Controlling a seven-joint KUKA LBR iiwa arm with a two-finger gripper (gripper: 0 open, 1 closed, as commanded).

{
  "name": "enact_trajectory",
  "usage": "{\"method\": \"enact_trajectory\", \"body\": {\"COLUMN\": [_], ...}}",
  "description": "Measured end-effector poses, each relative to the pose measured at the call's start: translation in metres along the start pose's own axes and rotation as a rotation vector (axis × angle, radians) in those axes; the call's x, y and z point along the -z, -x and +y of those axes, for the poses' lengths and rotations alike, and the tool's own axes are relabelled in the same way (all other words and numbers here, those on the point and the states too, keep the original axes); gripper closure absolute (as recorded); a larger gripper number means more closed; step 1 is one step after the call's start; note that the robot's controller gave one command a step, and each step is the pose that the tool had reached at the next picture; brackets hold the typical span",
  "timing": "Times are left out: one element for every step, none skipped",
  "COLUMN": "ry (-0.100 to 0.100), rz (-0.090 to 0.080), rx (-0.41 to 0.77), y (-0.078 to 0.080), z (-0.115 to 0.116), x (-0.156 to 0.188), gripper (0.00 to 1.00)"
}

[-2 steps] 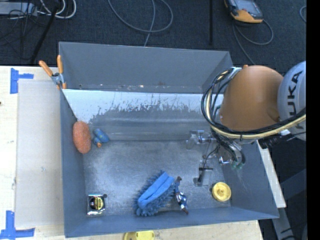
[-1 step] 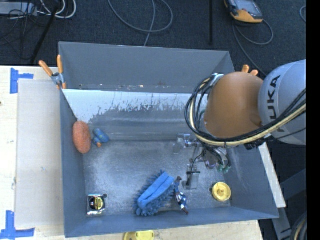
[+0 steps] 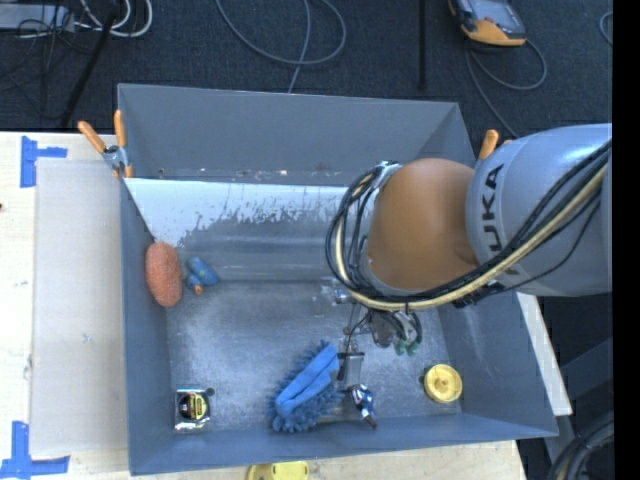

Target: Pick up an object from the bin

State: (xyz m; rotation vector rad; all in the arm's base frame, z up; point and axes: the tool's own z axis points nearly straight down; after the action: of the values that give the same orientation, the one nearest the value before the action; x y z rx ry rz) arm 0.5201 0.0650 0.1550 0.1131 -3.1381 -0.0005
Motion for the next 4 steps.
{"method": "enact_trajectory", "body": {"ry": [0.001,0.000,0.000,0.001], "rz": [-0.002,0.002,0.002,0.006], "rx": [0.096,0.431,0.430,0.442], "y": [-0.013,-0.005,-0.005,-0.006], "z": [0.017,0.015,0.015,0.015], "x": [-0.033,-0.086,-0.086,-0.050], "gripper": [0.00,1.00,1.00,1.00]}}
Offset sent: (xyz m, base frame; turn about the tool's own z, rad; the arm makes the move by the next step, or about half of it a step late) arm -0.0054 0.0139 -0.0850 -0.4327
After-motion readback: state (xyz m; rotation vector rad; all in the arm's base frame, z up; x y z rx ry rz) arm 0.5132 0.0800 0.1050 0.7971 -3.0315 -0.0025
